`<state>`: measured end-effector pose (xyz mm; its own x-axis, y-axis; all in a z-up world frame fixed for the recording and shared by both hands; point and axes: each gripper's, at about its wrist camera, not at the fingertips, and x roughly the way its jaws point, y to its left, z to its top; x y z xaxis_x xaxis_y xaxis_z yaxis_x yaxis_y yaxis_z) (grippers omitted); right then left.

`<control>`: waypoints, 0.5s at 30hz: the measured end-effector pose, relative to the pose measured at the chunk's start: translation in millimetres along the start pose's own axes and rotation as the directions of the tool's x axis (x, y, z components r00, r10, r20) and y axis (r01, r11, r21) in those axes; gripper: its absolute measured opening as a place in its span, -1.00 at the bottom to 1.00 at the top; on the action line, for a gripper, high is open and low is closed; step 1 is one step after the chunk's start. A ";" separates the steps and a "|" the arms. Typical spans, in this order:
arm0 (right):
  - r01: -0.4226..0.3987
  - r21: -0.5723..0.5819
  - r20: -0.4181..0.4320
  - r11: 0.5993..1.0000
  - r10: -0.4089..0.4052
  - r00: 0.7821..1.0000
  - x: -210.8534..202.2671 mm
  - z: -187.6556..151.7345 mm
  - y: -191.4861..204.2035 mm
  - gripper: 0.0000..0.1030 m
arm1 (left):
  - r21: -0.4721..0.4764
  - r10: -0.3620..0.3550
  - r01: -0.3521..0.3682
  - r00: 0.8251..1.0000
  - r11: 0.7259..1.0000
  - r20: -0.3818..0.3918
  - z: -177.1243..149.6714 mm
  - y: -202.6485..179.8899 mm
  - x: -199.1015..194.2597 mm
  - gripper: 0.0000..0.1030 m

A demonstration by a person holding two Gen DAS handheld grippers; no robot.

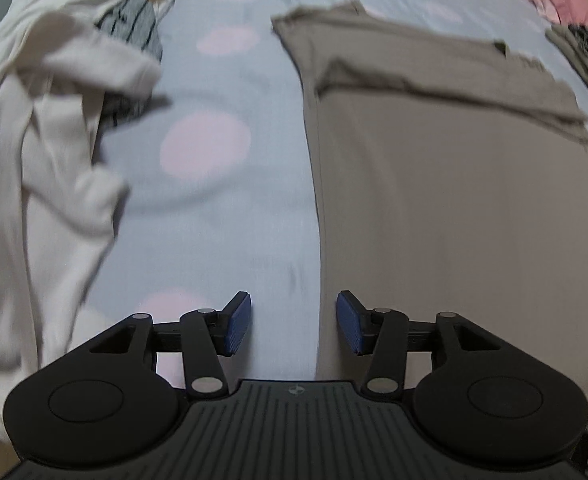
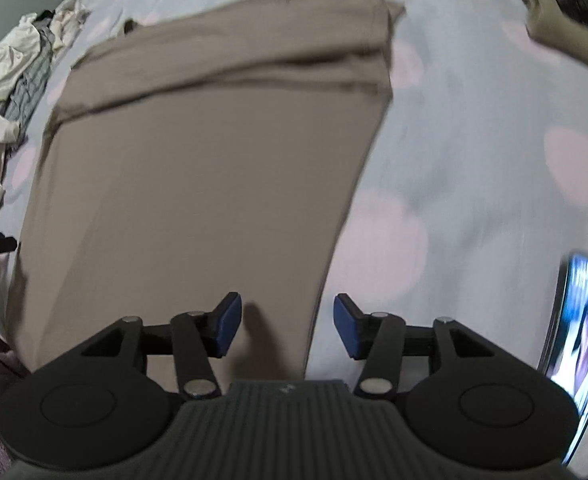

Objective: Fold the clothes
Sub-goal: 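Open both grippers and lift them off the folded shirt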

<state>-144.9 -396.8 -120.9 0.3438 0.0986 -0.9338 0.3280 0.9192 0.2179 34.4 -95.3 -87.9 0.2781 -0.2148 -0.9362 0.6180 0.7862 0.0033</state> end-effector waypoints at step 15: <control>0.102 -0.093 0.000 0.990 -0.102 0.995 1.1 -71.8 50.8 -0.76 | 0.092 0.008 -0.002 0.998 0.996 -0.065 -46.4 -27.4 -5.3 -0.91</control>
<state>-191.0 -322.7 -131.2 0.3086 0.0043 -0.9512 0.2778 0.9560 0.0945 -18.2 -88.7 -99.3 0.2349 -0.1699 -0.9570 0.6824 0.7300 0.0379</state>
